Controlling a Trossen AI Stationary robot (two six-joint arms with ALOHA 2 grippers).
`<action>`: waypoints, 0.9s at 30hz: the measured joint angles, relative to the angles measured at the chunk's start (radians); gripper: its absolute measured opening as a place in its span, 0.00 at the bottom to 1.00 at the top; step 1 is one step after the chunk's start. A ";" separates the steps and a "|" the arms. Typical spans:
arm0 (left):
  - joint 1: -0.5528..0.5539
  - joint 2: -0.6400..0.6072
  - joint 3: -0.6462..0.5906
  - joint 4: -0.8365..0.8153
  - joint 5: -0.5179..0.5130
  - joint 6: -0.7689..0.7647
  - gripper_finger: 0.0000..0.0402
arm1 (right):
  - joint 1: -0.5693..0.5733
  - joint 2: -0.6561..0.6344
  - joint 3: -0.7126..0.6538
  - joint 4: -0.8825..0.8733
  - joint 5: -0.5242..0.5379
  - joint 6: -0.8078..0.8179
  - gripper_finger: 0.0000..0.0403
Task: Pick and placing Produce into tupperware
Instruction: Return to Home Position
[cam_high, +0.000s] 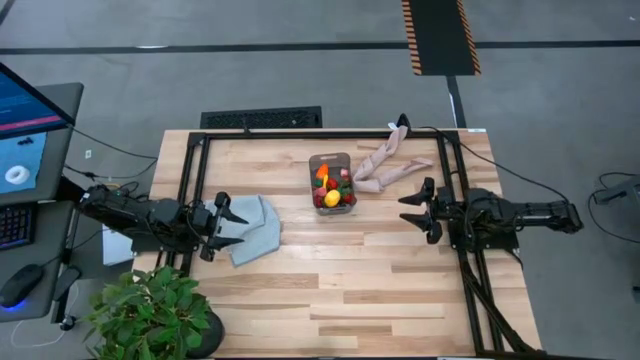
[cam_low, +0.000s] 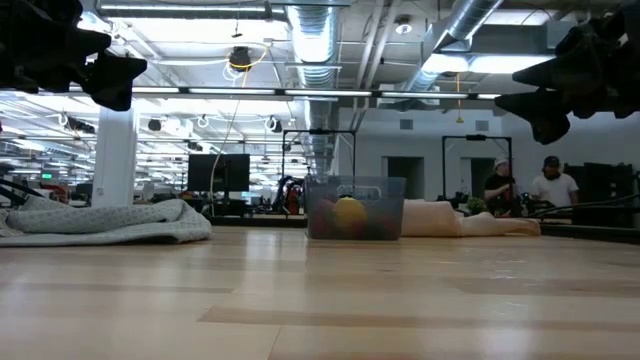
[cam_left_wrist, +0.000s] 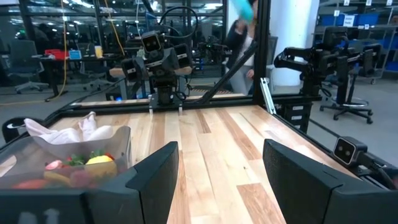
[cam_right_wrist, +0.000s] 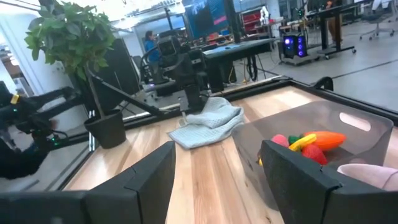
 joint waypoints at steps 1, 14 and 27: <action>0.000 0.000 0.000 0.000 0.000 0.003 0.56 | 0.000 0.000 0.000 0.000 0.000 0.000 0.65; 0.000 0.000 0.000 0.000 0.000 -0.013 0.56 | 0.000 0.000 0.000 -0.001 0.000 0.000 0.65; 0.000 0.000 0.000 0.000 -0.001 -0.012 0.56 | 0.000 0.000 0.000 -0.001 0.000 0.000 0.65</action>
